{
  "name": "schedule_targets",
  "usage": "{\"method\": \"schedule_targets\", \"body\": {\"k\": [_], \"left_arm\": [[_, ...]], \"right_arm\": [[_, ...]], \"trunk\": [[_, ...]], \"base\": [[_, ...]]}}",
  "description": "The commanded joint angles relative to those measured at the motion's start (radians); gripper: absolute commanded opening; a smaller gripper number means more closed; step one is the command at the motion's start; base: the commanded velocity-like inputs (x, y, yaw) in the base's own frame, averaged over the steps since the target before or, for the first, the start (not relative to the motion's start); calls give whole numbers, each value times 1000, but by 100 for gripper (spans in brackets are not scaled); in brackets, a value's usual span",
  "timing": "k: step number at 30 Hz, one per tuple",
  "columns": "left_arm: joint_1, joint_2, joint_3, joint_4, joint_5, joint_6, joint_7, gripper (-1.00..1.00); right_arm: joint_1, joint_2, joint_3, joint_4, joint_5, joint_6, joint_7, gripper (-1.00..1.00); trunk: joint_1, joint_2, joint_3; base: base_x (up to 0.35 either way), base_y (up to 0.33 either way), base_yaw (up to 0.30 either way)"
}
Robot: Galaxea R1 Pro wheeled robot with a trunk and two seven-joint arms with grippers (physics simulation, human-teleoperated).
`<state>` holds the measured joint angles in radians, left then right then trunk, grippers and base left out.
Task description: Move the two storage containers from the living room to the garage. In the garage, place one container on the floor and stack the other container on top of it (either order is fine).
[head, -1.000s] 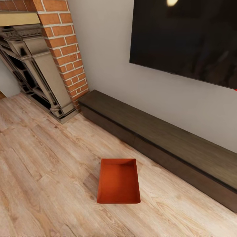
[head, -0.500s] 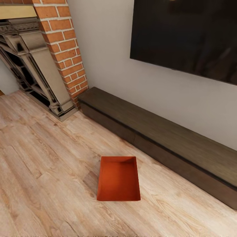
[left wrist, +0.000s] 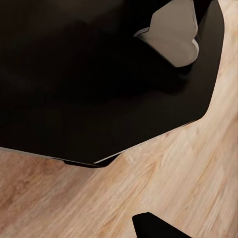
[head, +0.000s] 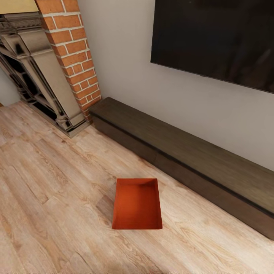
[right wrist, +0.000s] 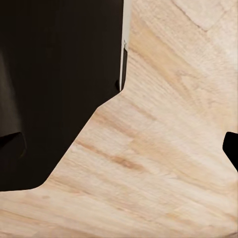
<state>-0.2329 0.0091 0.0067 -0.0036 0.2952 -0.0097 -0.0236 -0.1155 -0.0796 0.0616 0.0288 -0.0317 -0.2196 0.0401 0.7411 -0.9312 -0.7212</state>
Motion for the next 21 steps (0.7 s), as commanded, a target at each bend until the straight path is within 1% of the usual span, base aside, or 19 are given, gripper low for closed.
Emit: {"method": "schedule_targets", "body": {"k": [1,21], "left_arm": [[0,0,0,1,5,-1,-2,100],[0,0,1,1,5,-1,-2,100]], "right_arm": [[-1,0,6,3,-4,-6,3,100],[-1,1,6,3,-4,-5,3,100]], "trunk": [[4,-8,-5],[81,-148,-100]], "base": [[0,0,0],[0,0,0]]}}
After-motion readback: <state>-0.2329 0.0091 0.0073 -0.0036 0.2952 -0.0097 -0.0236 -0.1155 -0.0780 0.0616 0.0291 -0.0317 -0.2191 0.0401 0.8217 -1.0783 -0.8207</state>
